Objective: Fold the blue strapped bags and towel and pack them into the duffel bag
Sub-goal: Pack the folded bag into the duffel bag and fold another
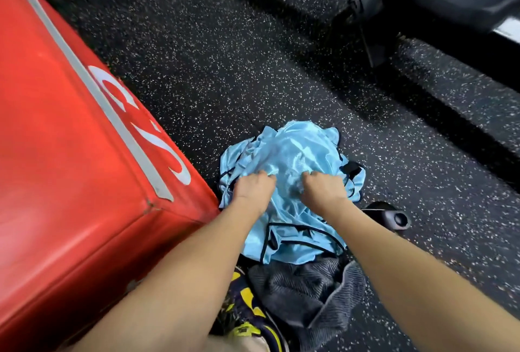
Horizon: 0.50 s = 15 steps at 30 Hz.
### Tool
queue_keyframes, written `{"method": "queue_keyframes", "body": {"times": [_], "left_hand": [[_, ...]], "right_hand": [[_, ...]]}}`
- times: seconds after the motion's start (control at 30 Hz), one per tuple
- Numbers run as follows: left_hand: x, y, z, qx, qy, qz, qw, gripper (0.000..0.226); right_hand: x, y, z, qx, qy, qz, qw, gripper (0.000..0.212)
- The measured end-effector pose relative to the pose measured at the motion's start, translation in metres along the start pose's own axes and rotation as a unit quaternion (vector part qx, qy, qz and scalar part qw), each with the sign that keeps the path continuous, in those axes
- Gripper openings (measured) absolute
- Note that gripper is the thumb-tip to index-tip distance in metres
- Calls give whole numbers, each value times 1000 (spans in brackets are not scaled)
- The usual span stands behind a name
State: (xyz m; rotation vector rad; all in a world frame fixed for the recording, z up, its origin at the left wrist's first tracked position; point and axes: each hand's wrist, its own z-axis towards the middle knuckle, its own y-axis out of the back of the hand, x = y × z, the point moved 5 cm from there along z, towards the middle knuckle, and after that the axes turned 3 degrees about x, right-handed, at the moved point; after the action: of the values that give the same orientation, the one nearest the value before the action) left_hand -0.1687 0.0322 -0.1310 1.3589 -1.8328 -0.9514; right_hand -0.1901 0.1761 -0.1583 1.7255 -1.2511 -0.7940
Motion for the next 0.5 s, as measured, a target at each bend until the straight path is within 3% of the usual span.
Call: {"method": "queue_keyframes", "body": {"times": [0.27,0.4,0.5], "left_hand": [[15,4,-10,-31,-7,13,999,32],[16,29,-35,-77,5,-44,996,29],[10,66,-63,-117,17,-71,990,25]], "right_hand": [[6,4,-12,-58,8,38,998,17],[-3,39,-33,-80,6,49,996,10],[-12,87,-56,-113,-9,46,992,16]]}}
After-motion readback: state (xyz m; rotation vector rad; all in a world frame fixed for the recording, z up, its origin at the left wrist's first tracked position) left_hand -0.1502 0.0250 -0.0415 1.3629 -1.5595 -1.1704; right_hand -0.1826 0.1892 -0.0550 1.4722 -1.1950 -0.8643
